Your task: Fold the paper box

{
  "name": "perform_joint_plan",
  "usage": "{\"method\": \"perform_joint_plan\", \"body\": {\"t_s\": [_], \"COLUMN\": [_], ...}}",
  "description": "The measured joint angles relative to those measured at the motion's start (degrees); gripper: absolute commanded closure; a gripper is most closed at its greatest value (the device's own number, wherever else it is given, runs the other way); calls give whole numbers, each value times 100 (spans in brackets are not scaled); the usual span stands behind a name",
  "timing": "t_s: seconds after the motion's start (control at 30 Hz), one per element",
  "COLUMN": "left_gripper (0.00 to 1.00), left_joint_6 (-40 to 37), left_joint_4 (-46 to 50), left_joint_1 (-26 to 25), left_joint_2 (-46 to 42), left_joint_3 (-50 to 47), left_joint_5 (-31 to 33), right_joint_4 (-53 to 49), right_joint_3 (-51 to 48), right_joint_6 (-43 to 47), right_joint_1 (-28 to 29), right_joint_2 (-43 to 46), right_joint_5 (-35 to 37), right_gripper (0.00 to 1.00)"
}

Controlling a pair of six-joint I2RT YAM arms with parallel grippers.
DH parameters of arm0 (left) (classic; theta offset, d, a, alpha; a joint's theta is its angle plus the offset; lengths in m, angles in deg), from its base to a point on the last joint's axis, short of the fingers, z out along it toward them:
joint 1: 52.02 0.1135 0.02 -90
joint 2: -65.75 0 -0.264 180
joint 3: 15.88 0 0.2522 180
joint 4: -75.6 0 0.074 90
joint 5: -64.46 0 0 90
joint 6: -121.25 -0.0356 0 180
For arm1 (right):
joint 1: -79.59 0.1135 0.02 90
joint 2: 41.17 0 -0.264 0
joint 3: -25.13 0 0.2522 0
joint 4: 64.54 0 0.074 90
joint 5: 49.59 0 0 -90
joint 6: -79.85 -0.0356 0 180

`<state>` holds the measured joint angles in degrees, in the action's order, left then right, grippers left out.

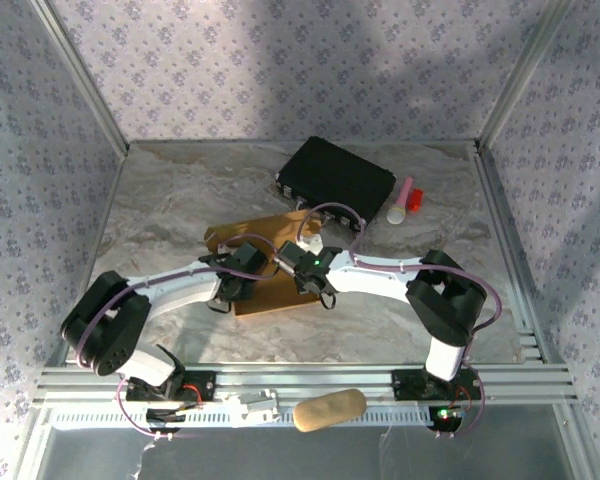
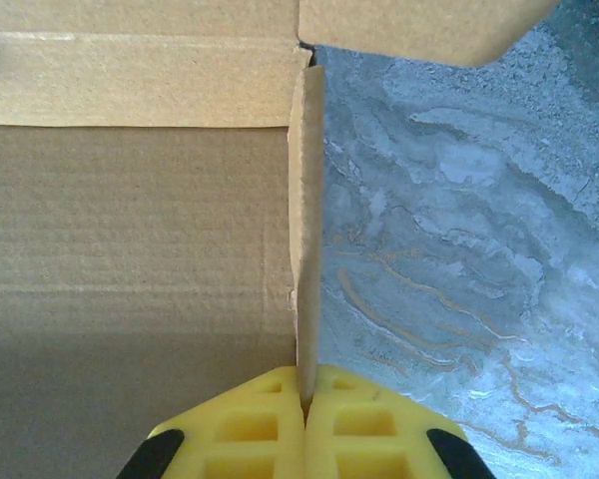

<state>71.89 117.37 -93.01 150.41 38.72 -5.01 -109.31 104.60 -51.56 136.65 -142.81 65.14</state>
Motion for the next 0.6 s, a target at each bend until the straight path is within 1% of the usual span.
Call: {"method": "perform_joint_plan", "body": {"t_s": [0.1,0.17,0.23,0.43,0.6], "left_gripper": [83,90,99,100,100], "left_joint_6": [42,87,173,361,468], "left_joint_4": [-94,-122,-131,125,310], "left_joint_1": [-17,-46,-94,-365,-446], "left_joint_2": [103,142,192,450,557], "left_joint_3": [4,24,61,286,372], "left_joint_5": [9,59,153,636,896], "right_joint_4": [-13,-15,-22,-55,-52], "right_joint_3": [24,24,24,24,50], "right_joint_6": [0,0,-17,-63,-105], "right_joint_1": [9,9,9,17,50], "right_joint_2": [0,0,0,0,0], "right_joint_5": [0,0,-2,0,0], "right_gripper": [100,100,100,100,100]}}
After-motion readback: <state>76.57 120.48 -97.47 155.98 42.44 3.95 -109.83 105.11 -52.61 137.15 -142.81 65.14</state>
